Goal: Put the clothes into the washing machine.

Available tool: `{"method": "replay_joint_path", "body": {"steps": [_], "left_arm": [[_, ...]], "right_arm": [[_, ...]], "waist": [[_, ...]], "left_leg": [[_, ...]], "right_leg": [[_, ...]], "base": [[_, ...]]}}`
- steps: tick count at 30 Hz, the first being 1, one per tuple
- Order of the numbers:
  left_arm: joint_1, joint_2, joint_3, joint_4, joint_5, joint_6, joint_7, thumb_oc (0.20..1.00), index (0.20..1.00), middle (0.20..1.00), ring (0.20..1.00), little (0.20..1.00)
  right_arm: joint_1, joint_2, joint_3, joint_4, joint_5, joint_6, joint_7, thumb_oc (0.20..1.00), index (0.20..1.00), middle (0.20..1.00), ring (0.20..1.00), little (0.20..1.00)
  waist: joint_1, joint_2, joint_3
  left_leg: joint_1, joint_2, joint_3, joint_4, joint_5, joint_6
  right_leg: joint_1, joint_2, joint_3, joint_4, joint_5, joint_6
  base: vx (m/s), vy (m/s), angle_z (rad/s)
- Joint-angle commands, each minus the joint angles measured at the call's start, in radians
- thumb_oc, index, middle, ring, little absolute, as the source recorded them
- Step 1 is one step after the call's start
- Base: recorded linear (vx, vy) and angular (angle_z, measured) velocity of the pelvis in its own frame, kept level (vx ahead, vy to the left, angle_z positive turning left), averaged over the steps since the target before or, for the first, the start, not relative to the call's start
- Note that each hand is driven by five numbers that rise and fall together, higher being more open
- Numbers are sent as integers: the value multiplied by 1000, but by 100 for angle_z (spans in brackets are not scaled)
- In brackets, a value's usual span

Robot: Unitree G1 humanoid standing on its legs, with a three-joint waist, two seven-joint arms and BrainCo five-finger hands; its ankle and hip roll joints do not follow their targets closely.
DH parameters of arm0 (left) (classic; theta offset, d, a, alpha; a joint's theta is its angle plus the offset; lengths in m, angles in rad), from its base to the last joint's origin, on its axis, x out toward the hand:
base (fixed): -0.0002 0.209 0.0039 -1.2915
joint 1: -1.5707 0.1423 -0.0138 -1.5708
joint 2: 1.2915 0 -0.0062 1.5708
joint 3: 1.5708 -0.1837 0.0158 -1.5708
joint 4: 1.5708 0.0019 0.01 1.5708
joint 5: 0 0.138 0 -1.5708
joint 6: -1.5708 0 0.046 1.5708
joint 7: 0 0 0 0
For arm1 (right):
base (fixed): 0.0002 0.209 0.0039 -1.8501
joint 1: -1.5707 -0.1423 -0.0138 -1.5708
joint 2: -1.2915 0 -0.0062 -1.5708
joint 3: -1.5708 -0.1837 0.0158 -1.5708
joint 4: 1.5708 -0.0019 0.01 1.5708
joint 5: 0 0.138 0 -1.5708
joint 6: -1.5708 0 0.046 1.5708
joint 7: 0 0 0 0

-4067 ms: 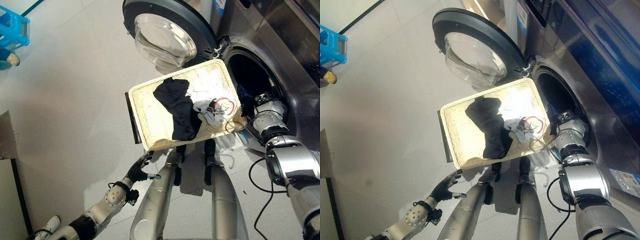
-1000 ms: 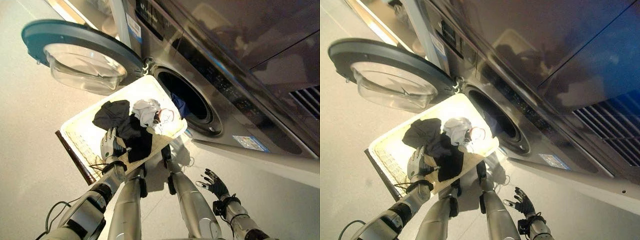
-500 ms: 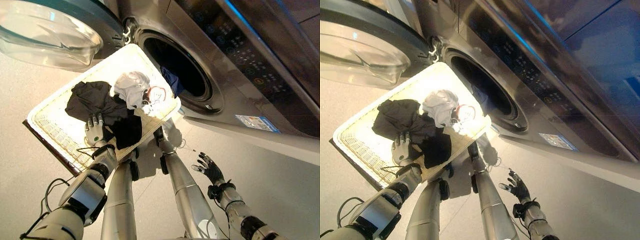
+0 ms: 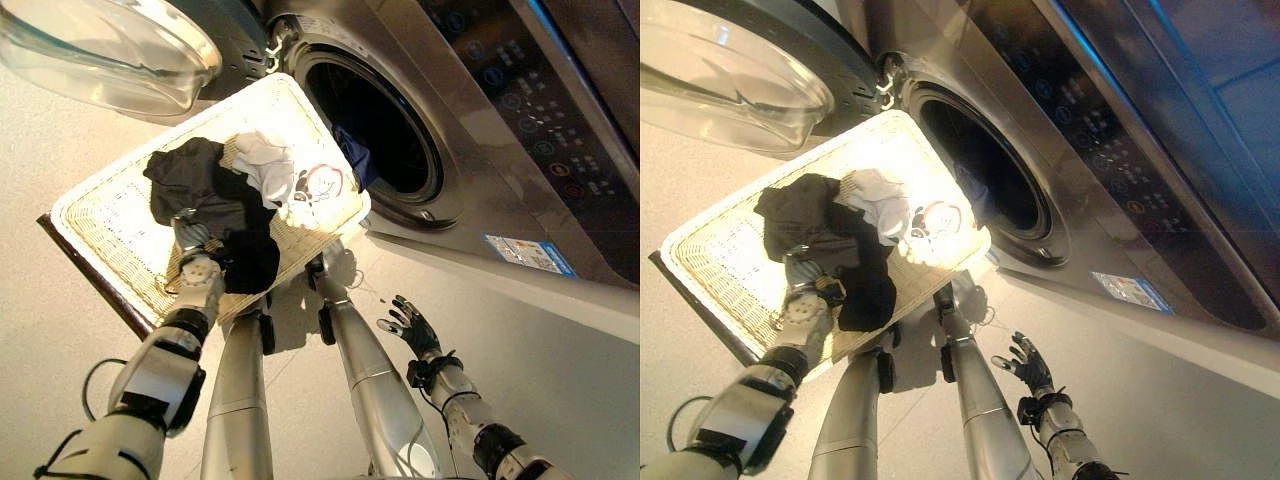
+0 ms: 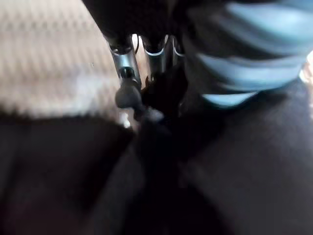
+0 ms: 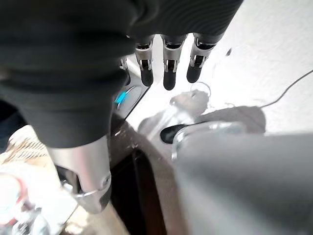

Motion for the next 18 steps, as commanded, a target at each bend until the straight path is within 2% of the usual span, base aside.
{"method": "replay_joint_path", "body": {"steps": [1, 7, 12, 16, 17, 18], "left_arm": [[52, -80, -11, -36, -64, -25, -26, 200, 200, 200, 200, 200], [78, -89, -15, -96, -64, -71, 60, 200, 200, 200, 200, 200], [99, -88, -4, -137, -131, -147, 75, 200, 200, 200, 200, 200], [108, -88, 0, -150, -142, -156, 71, 200, 200, 200, 200, 200], [167, -88, 6, -207, -190, -240, 46, 200, 200, 200, 200, 200], [212, -90, 11, -248, -187, -274, 34, 200, 200, 200, 200, 200]], "right_arm": [[63, 18, 33, -115, 0, 21, -9, 1000, 1000, 1000, 1000, 1000], [94, 2, 45, -139, -19, 25, 4, 1000, 1000, 1000, 1000, 1000], [106, -11, 50, -131, -35, 18, 9, 1000, 1000, 1000, 1000, 1000], [110, -13, 46, -131, -39, 15, 11, 1000, 1000, 1000, 1000, 1000], [129, -34, 40, -147, -53, -20, 17, 1000, 1000, 1000, 1000, 1000], [141, -47, 34, -169, -55, -37, 11, 1000, 1000, 1000, 1000, 1000]], "waist": [[34, -87, 13], [32, -91, 13], [40, -72, 13], [44, -66, 13], [65, -27, 13], [79, -1, 13]], "left_leg": [[50, -43, -59, 35, -29, -10], [114, -37, -52, -37, -12, -8], [172, -38, -55, -101, 9, -8], [183, -38, -56, -114, 15, -8], [247, -39, -59, -185, 48, -13], [280, -41, -60, -216, 64, -15]], "right_leg": [[35, 41, -25, -95, 174, 29], [72, 42, -25, -119, 178, 31], [109, 43, -21, -122, 162, 27], [118, 43, -21, -121, 156, 25], [168, 38, -26, -122, 129, 18], [198, 33, -33, -118, 110, 12]], "base": [[0, 0, 0], [0, 0, 0], [-2, 7, 0], [-10, 15, 1], [-50, 73, 2], [-61, 82, 6]]}}
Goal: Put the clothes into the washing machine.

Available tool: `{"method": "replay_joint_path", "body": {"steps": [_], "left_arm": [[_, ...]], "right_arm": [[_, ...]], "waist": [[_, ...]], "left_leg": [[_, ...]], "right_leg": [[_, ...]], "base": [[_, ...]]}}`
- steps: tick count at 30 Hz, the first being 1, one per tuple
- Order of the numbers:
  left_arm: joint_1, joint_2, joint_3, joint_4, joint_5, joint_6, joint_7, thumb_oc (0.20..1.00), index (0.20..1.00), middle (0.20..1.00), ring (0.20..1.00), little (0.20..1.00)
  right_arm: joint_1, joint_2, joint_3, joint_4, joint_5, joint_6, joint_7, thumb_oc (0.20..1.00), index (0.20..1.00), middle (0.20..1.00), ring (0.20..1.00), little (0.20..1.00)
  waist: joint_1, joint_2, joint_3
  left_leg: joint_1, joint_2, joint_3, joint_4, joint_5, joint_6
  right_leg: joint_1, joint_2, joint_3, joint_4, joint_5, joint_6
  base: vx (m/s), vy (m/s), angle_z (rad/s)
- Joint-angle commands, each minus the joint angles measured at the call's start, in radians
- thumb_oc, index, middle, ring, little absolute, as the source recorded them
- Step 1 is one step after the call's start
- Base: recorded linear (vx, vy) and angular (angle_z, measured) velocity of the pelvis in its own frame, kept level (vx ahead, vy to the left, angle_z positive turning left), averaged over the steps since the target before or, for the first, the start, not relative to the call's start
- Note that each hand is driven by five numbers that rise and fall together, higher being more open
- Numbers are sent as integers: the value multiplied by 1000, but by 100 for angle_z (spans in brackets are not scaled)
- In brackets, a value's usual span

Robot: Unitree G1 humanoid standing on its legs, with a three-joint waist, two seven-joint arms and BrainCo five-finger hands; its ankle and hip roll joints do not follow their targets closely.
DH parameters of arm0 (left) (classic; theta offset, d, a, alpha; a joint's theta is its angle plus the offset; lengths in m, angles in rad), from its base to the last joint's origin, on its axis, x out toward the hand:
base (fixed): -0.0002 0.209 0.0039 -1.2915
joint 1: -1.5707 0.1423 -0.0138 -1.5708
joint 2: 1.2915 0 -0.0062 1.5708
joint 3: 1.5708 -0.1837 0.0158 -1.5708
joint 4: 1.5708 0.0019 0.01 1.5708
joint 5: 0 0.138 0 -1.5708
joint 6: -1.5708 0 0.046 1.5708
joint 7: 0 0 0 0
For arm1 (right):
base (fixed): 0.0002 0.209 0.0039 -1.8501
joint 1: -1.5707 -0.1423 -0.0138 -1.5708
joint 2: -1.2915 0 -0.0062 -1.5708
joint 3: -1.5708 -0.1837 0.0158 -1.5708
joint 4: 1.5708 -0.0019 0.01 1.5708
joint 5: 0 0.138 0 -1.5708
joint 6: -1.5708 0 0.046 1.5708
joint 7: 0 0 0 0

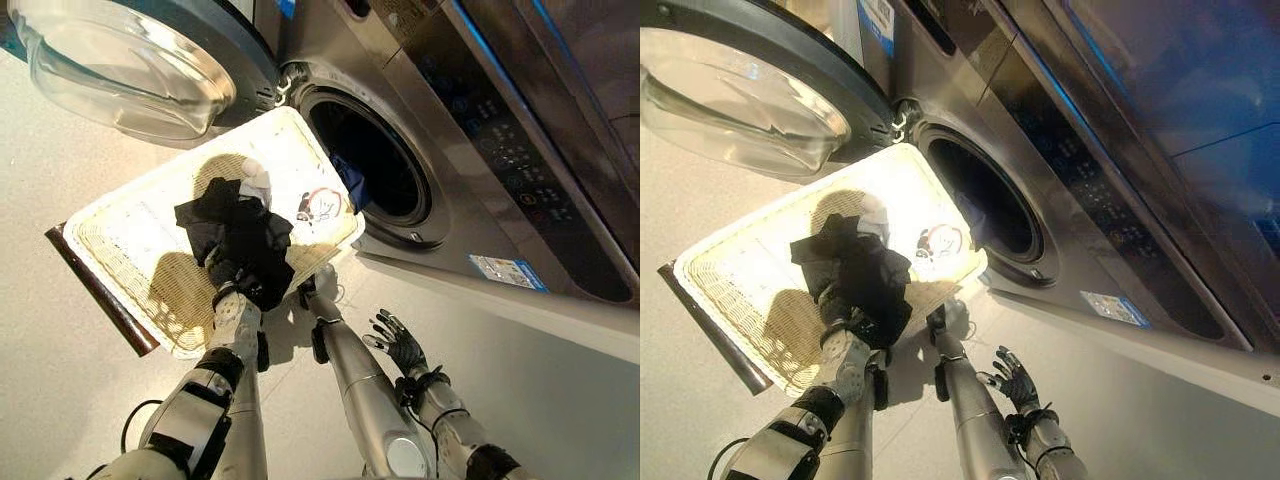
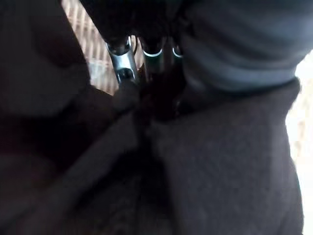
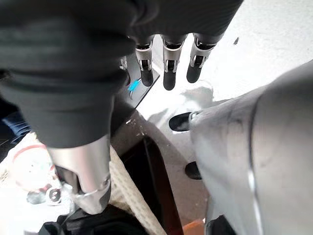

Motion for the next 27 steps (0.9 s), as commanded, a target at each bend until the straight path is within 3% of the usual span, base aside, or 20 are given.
{"method": "replay_joint_path", "body": {"steps": [1, 5, 9, 11, 16, 17, 22, 27], "left_arm": [[80, -12, 20, -152, -17, -180, -32, 200, 200, 200, 200, 200], [155, -3, 31, -222, 39, -216, -64, 200, 200, 200, 200, 200], [257, 7, 16, -349, 197, -212, -119, 200, 200, 200, 200, 200], [271, 9, 12, -370, 218, -205, -138, 200, 200, 200, 200, 200], [371, 52, -75, -561, 257, -54, -346, 200, 200, 200, 200, 200], [373, 53, -78, -564, 255, -48, -362, 200, 200, 200, 200, 200], [393, 95, -199, -633, 162, 129, -668, 200, 200, 200, 200, 200], [382, 155, -298, -693, 136, 257, -839, 200, 200, 200, 200, 200]], "right_arm": [[72, -75, 1, -139, -32, -70, 3, 1000, 1000, 1000, 1000, 1000], [95, -95, -23, -196, -49, -94, -10, 1000, 1000, 1000, 1000, 1000], [124, -128, -66, -306, -101, -115, -26, 1000, 1000, 1000, 1000, 1000], [127, -134, -73, -325, -111, -126, -19, 1000, 1000, 1000, 1000, 1000], [113, -176, -109, -516, -150, -118, 58, 1000, 1000, 1000, 1000, 1000], [111, -176, -109, -521, -150, -120, 63, 1000, 1000, 1000, 1000, 1000], [67, -204, -87, -611, -143, -45, 92, 1000, 1000, 1000, 1000, 1000], [30, -250, -55, -632, -105, 14, 129, 1000, 1000, 1000, 1000, 1000]], "waist": [[70, 36, 31], [97, 75, 31], [133, 128, 31], [138, 134, 31], [168, 172, 9], [169, 173, 7], [171, 203, -38], [163, 222, -62]], "left_leg": [[139, -27, -65, -132, 58, -32], [193, -28, -69, -170, 79, -37], [266, -31, -79, -209, 104, -44], [277, -32, -81, -215, 106, -45], [360, -39, -87, -263, 127, -51], [362, -39, -87, -265, 127, -51], [411, -31, -67, -320, 146, -51], [450, -25, -57, -363, 157, -51]], "right_leg": [[59, 49, -36, -31, 85, 6], [112, 32, -59, -21, 47, -1], [189, 4, -94, -15, 4, -7], [201, 0, -98, -16, 0, -8], [296, -24, -122, -47, -17, -7], [298, -24, -123, -49, -17, -7], [352, -37, -138, -82, -16, -2], [391, -43, -140, -113, -10, 3]], "base": [[-28, 34, 10], [-15, 25, 16], [-2, 35, 37], [-13, 32, 15], [-21, 37, 16], [-5, 24, 13], [-1, 13, 3], [-2, 1, 1]]}}
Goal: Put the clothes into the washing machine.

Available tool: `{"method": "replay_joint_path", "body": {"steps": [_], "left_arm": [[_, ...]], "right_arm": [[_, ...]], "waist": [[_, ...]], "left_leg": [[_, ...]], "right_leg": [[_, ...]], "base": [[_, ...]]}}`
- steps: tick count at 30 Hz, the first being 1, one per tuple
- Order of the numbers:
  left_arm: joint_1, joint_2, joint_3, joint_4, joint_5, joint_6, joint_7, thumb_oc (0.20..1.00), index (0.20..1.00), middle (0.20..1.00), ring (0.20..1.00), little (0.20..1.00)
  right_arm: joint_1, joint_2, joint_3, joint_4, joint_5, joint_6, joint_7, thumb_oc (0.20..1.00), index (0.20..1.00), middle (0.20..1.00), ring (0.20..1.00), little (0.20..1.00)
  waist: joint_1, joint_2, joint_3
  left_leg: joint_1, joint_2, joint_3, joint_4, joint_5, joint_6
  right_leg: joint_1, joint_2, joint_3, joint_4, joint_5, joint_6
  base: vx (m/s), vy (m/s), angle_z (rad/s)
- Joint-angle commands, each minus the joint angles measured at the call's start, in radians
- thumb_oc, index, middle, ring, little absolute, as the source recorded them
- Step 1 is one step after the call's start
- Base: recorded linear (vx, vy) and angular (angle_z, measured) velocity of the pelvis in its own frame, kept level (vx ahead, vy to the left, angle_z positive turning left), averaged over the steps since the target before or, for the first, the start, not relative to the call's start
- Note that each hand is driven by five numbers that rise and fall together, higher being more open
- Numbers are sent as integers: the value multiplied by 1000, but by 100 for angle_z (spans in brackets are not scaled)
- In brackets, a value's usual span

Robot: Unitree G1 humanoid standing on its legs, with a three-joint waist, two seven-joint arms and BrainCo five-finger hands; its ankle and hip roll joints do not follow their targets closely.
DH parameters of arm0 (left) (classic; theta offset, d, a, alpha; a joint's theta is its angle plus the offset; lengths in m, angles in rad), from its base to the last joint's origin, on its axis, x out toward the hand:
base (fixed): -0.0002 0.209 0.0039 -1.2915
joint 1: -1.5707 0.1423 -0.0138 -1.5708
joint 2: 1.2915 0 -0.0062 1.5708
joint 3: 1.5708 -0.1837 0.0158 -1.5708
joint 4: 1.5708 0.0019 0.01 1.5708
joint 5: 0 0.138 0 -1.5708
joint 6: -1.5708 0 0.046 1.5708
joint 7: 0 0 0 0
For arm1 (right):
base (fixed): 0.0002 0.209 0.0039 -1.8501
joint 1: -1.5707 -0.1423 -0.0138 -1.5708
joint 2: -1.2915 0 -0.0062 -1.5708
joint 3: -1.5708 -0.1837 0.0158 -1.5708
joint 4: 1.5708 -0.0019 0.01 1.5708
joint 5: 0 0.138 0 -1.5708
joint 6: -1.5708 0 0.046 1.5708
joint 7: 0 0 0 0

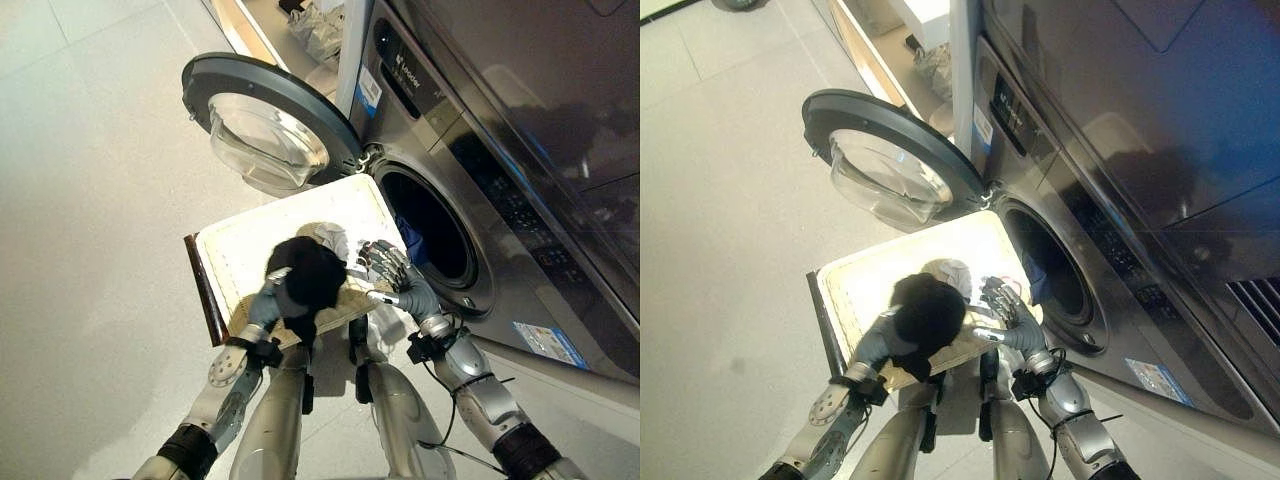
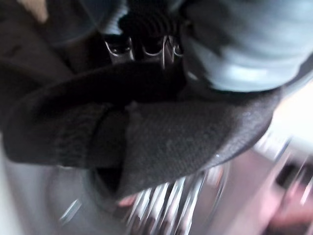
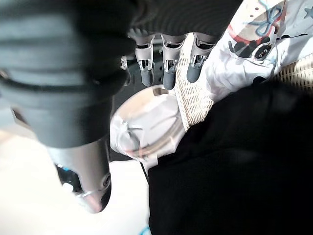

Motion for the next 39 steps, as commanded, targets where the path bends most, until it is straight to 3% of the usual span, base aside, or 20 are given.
{"method": "replay_joint_path", "body": {"steps": [1, 6, 11, 15, 20, 21, 22, 23, 25, 27, 29, 34, 37, 39], "left_arm": [[0, -12, -40, -110, -27, 46, -139, 200, 200, 200, 200, 200], [-18, 61, -119, -163, -16, 92, -196, 200, 200, 200, 200, 200], [-41, 111, -164, -200, -51, 113, -231, 200, 200, 200, 200, 200], [-50, 132, -186, -229, -90, 105, -265, 200, 200, 200, 200, 200], [-63, 142, -194, -246, -114, 89, -264, 200, 200, 200, 200, 200], [-71, 153, -201, -246, -114, 78, -266, 200, 200, 200, 200, 200], [-76, 158, -206, -242, -116, 74, -268, 200, 200, 200, 200, 200], [-82, 168, -212, -243, -114, 70, -265, 200, 200, 200, 200, 200], [-83, 171, -213, -242, -114, 69, -265, 200, 200, 200, 200, 200], [-88, 188, -226, -236, -124, 63, -268, 200, 200, 200, 200, 200], [-91, 194, -231, -233, -130, 62, -272, 200, 200, 200, 200, 200], [-96, 216, -254, -233, -147, 66, -281, 200, 200, 200, 200, 200], [-104, 223, -269, -223, -156, 63, -284, 200, 200, 200, 200, 200], [-106, 223, -277, -218, -158, 65, -285, 200, 200, 200, 200, 200]], "right_arm": [[12, -60, 29, -105, 44, 15, 37, 1000, 1000, 1000, 1000, 1000], [-17, -99, 81, -101, 103, 117, 121, 1000, 1000, 1000, 1000, 1000], [-32, -134, 137, -110, 99, 165, 122, 1000, 1000, 1000, 1000, 1000], [-36, -152, 170, -87, 95, 238, 110, 1000, 1000, 1000, 1000, 1000], [-35, -161, 190, -63, 151, 337, 188, 1000, 1000, 1000, 1000, 1000], [-34, -168, 202, -49, 235, 437, 271, 1000, 1000, 1000, 1000, 1000], [-33, -170, 208, -43, 255, 455, 290, 1000, 1000, 1000, 1000, 1000], [-30, -177, 215, -35, 290, 514, 337, 1000, 1000, 1000, 1000, 1000], [-28, -179, 217, -31, 293, 515, 348, 1000, 1000, 1000, 1000, 1000], [-19, -204, 237, -15, 323, 573, 436, 1000, 1000, 1000, 1000, 1000], [-16, -212, 242, -8, 324, 578, 465, 1000, 1000, 1000, 1000, 1000], [-4, -243, 285, 5, 388, 641, 665, 1000, 1000, 1000, 1000, 1000], [1, -252, 317, 6, 433, 641, 758, 1000, 1000, 1000, 1000, 1000], [1, -252, 327, 4, 451, 634, 764, 1000, 1000, 1000, 1000, 1000]], "waist": [[-11, 34, -97], [-12, 40, -117], [-12, 39, -138], [-13, 37, -157], [-12, 35, -165], [-10, 31, -170], [-9, 30, -172], [-7, 29, -176], [-7, 28, -177], [-2, 22, -188], [0, 20, -192], [11, 11, -218], [16, 8, -227], [16, 7, -232]], "left_leg": [[-13, 5, 44, -18, 32, -7], [22, 3, 39, -63, 42, -9], [42, 2, 28, -101, 56, -11], [59, 5, 25, -130, 65, -13], [67, 8, 25, -143, 66, -16], [68, 7, 22, -148, 69, -18], [68, 6, 19, -150, 70, -19], [69, 6, 16, -153, 70, -20], [70, 6, 15, -154, 70, -20], [77, 7, 12, -158, 71, -25], [80, 7, 12, -158, 71, -26], [96, 4, 8, -160, 66, -32], [100, -1, -2, -160, 64, -33], [102, -4, -10, -158, 63, -34]], "right_leg": [[19, 2, -31, -31, 46, 42], [54, 0, -26, -73, 57, 49], [68, 5, -11, -99, 70, 55], [80, 10, -1, -119, 77, 58], [89, 13, 3, -137, 82, 57], [94, 17, 6, -150, 87, 56], [96, 19, 8, -154, 88, 56], [101, 20, 9, -161, 90, 56], [103, 21, 9, -163, 90, 57], [113, 20, 5, -174, 94, 60], [116, 20, 2, -176, 95, 60], [137, 21, -11, -193, 98, 62], [144, 25, -12, -198, 99, 61], [146, 27, -6, -198, 97, 60]], "base": [[0, 0, 0], [0, 0, 0], [0, 0, 0], [-7, -5, -2], [-8, -7, -2], [-21, -34, 0], [-24, -48, 2], [0, 0, 0], [-2, -10, 2], [10, -50, 1], [28, -50, 4], [27, -38, 6], [20, -40, 5], [25, -35, 8]]}}
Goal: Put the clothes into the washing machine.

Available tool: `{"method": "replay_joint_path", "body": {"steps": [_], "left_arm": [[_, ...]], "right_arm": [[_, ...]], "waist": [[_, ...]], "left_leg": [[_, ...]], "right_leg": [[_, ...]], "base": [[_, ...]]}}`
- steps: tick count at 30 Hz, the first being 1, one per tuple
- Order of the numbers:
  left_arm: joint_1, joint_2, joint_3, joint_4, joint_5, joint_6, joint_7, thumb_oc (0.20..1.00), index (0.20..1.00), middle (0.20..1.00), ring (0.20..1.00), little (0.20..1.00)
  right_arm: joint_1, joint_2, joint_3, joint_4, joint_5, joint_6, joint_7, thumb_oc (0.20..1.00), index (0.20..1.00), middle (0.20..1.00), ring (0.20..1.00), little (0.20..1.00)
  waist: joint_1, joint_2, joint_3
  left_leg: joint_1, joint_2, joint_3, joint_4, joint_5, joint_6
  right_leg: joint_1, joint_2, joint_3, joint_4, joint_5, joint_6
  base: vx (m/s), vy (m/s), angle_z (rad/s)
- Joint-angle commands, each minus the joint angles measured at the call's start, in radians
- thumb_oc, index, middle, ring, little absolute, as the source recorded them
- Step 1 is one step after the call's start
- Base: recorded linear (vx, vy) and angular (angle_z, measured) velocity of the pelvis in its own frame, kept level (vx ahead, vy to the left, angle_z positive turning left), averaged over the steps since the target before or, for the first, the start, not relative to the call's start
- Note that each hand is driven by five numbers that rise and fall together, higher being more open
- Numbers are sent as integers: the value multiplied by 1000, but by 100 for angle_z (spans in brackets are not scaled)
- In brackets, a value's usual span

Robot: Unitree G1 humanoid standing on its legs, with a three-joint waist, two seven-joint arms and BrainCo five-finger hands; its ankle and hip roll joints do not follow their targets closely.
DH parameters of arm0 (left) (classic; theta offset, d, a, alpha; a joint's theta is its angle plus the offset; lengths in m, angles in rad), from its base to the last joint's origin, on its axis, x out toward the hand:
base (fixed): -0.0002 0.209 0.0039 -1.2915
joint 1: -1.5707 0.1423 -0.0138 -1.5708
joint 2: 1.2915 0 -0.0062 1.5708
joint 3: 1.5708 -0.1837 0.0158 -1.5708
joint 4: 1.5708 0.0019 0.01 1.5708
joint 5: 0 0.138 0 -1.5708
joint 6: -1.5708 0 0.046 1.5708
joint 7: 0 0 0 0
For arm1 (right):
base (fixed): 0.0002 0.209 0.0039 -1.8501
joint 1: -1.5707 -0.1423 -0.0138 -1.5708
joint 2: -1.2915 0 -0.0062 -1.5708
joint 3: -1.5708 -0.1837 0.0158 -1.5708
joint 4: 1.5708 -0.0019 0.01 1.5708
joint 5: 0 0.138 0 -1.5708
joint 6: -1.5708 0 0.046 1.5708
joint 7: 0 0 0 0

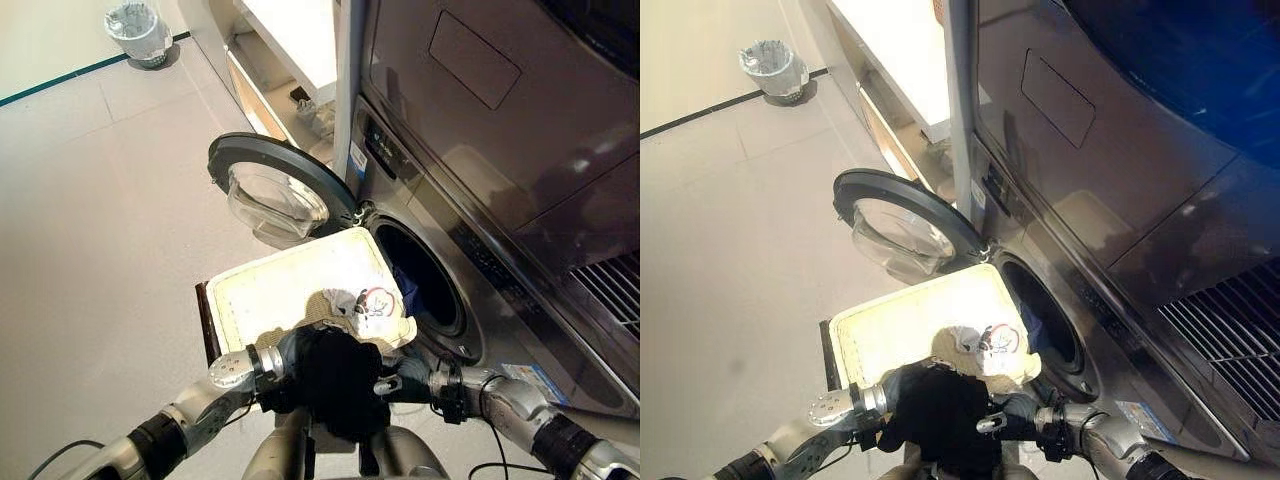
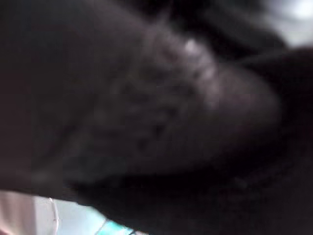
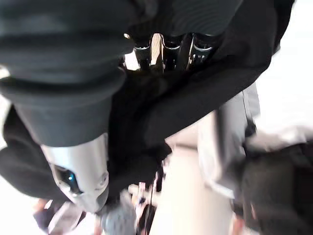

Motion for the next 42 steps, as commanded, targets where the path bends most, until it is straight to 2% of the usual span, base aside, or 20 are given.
{"method": "replay_joint_path", "body": {"steps": [1, 15, 20, 23, 26, 27, 30, 32, 38, 40, 42], "left_arm": [[-36, -37, -5, -62, -52, -71, -42, 200, 200, 200, 200, 200], [-11, -38, -20, -86, -66, -30, -79, 200, 200, 200, 200, 200], [4, -44, -32, -102, -54, -17, -64, 200, 200, 200, 200, 200], [25, -43, -30, -111, -45, -11, -43, 200, 200, 200, 200, 200], [39, -43, -27, -116, -36, -8, -32, 200, 200, 200, 200, 200], [49, -46, -28, -118, -31, -9, -25, 200, 200, 200, 200, 200], [64, -48, -30, -126, -16, -12, 4, 200, 200, 200, 200, 200], [73, -57, -31, -131, -2, -21, 41, 200, 200, 200, 200, 200], [78, -68, -33, -140, 15, -39, 107, 200, 200, 200, 200, 200], [73, -72, -32, -144, 19, -51, 154, 200, 200, 200, 200, 200], [71, -70, -32, -145, 17, -51, 157, 200, 200, 200, 200, 200]], "right_arm": [[47, -15, 53, -55, 94, -1, 92, 1000, 1000, 1000, 1000, 1000], [86, -9, 58, -123, 207, -22, 66, 1000, 1000, 1000, 1000, 1000], [108, 20, 46, -126, 279, -42, -21, 1000, 1000, 1000, 1000, 1000], [131, 24, 38, -139, 283, -90, -91, 1000, 1000, 1000, 1000, 1000], [144, 28, 29, -144, 293, -107, -133, 1000, 1000, 1000, 1000, 1000], [152, 36, 27, -147, 273, -138, -179, 1000, 1000, 1000, 1000, 1000], [167, 34, 29, -161, 232, -189, -237, 1000, 1000, 1000, 1000, 1000], [168, 34, 33, -191, 153, -226, -310, 1000, 1000, 1000, 1000, 1000], [142, 13, 40, -222, 17, -259, -424, 1000, 1000, 1000, 1000, 1000], [119, -8, 54, -244, -131, -289, -478, 1000, 1000, 1000, 1000, 1000], [115, -13, 54, -246, -141, -289, -477, 1000, 1000, 1000, 1000, 1000]], "waist": [[15, 0, -54], [8, -8, -53], [1, -7, -47], [-4, -8, -42], [-7, -9, -40], [-11, -9, -34], [-18, -9, -26], [-27, -11, -18], [-40, -9, -5], [-42, -9, 3], [-43, -9, 4]], "left_leg": [[-20, -30, 21, -12, 19, -11], [-3, -33, 24, -2, 9, -9], [3, -33, 28, 6, 2, -5], [3, -34, 34, 17, -6, -2], [2, -34, 36, 23, -9, 0], [0, -33, 38, 28, -11, 2], [0, -30, 42, 28, -12, 4], [0, -30, 44, 27, -11, 7], [-5, -28, 52, 30, -11, 11], [-13, -29, 55, 34, -9, 13], [-14, -28, 55, 35, -9, 13]], "right_leg": [[-28, -5, 22, 43, 18, 72], [-12, 0, 21, 41, 17, 68], [-8, -1, 27, 43, 16, 65], [-10, -3, 30, 45, 17, 66], [-11, -3, 34, 47, 17, 65], [-12, -2, 43, 51, 16, 64], [-13, 2, 54, 52, 16, 62], [-15, 6, 70, 53, 17, 61], [-22, 10, 89, 51, 22, 60], [-30, 11, 97, 55, 23, 60], [-31, 11, 98, 55, 23, 60]], "base": [[23, -31, 9], [8, -3, 0], [12, 4, -1], [0, 0, 0], [16, 8, -2], [20, 10, -5], [18, 10, -7], [17, 13, -7], [10, 29, -3], [1, 18, -1], [0, 0, 0]]}}
